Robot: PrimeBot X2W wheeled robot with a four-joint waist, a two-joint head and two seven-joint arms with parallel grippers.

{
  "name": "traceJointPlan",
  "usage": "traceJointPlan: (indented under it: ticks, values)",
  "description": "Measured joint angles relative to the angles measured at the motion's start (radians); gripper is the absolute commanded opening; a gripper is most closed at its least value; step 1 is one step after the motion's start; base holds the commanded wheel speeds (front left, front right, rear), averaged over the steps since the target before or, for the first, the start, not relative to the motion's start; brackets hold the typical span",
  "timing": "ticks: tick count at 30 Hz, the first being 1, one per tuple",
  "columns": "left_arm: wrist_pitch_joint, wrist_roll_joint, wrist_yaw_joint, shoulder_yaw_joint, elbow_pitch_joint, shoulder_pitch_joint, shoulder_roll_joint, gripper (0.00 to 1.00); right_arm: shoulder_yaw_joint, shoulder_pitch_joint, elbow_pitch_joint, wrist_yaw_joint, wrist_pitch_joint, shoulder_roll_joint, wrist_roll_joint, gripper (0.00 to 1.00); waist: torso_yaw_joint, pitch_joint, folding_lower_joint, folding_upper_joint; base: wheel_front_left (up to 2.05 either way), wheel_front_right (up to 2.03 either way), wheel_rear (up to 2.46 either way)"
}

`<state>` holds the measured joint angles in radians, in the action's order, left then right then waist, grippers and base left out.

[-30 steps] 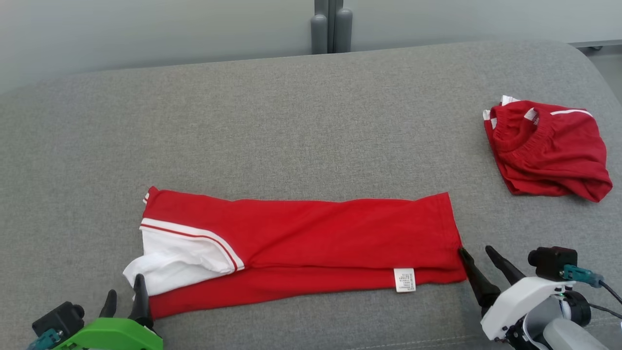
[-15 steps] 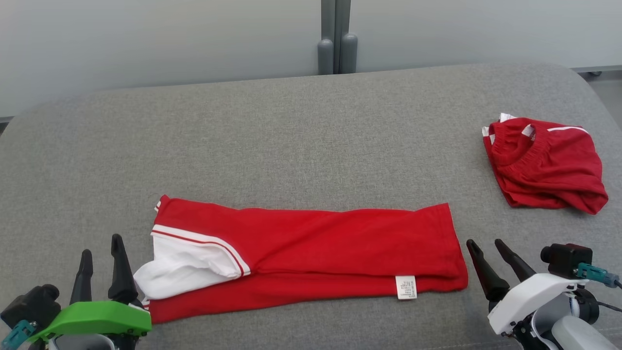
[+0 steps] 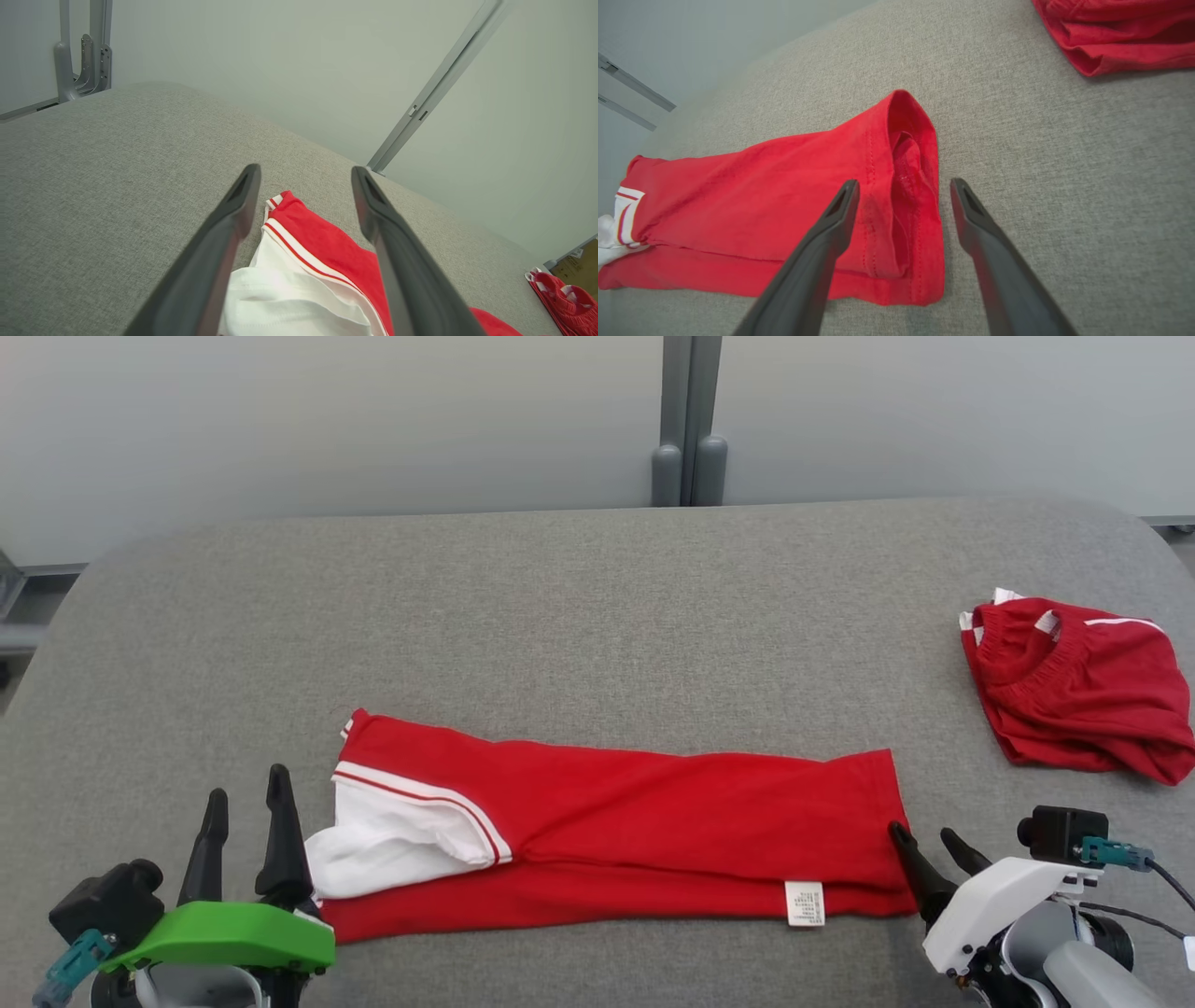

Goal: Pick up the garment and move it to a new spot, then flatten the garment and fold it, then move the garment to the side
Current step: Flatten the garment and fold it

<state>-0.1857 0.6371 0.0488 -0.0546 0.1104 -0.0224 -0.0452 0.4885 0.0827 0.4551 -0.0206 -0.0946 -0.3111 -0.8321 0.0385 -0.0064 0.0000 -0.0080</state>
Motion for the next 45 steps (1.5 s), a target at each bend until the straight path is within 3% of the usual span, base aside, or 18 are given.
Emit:
traceJointPlan:
  ticks: [6, 14, 15, 16, 17, 18, 21, 32, 45]
  values:
    - [0.01, 0.0, 0.015, -0.01, -0.035, -0.024, 0.0, 1.0, -0.01, 0.021, 0.069, -0.017, 0.032, 0.003, -0.017, 1.0, 0.035, 0.008, 0.0, 0.0, 0.0, 0.0, 0.0]
    - [0.028, 0.0, 0.033, -0.008, -0.092, -0.043, 0.0, 1.0, -0.034, 0.037, 0.134, -0.012, 0.062, 0.034, -0.072, 1.0, 0.07, 0.031, 0.0, 0.0, 0.0, 0.0, 0.0]
    - [0.028, 0.0, 0.035, -0.007, -0.096, -0.044, 0.0, 1.0, -0.035, 0.039, 0.139, -0.008, 0.062, 0.035, -0.079, 0.91, 0.073, 0.034, 0.0, 0.0, 0.0, 0.0, 0.0]
    - [0.028, 0.0, 0.037, -0.005, -0.1, -0.045, 0.0, 1.0, -0.035, 0.044, 0.143, -0.007, 0.062, 0.035, -0.08, 0.56, 0.075, 0.038, 0.0, 0.0, 0.0, 0.0, 0.0]
    - [0.028, 0.0, 0.04, -0.002, -0.105, -0.045, 0.0, 1.0, -0.035, 0.052, 0.148, -0.006, 0.062, 0.035, -0.08, 0.42, 0.077, 0.041, 0.0, 0.0, 0.0, 0.0, 0.0]
    - [0.028, 0.0, 0.04, 0.0, -0.111, -0.045, 0.0, 1.0, -0.035, 0.061, 0.153, 0.001, 0.062, 0.035, -0.08, 0.42, 0.078, 0.043, 0.0, 0.0, 0.0, 0.0, 0.0]
    - [0.031, 0.0, 0.043, 0.007, -0.126, -0.049, 0.0, 1.0, -0.034, 0.075, 0.161, 0.012, 0.065, 0.035, -0.08, 0.0, 0.078, 0.047, 0.0, 0.0, 0.0, 0.0, 0.0]
    - [0.032, 0.0, 0.05, 0.031, -0.168, -0.082, 0.0, 1.0, -0.044, 0.121, 0.154, 0.082, 0.041, -0.009, -0.073, 0.0, 0.039, 0.048, 0.0, 0.0, 0.0, 0.0, 0.0]
    - [0.044, 0.0, 0.058, 0.031, -0.217, -0.103, 0.0, 1.0, -0.098, 0.137, 0.154, 0.094, 0.034, -0.153, -0.072, 0.0, -0.035, 0.042, 0.0001, 0.0, 0.0, 0.0, 0.0]
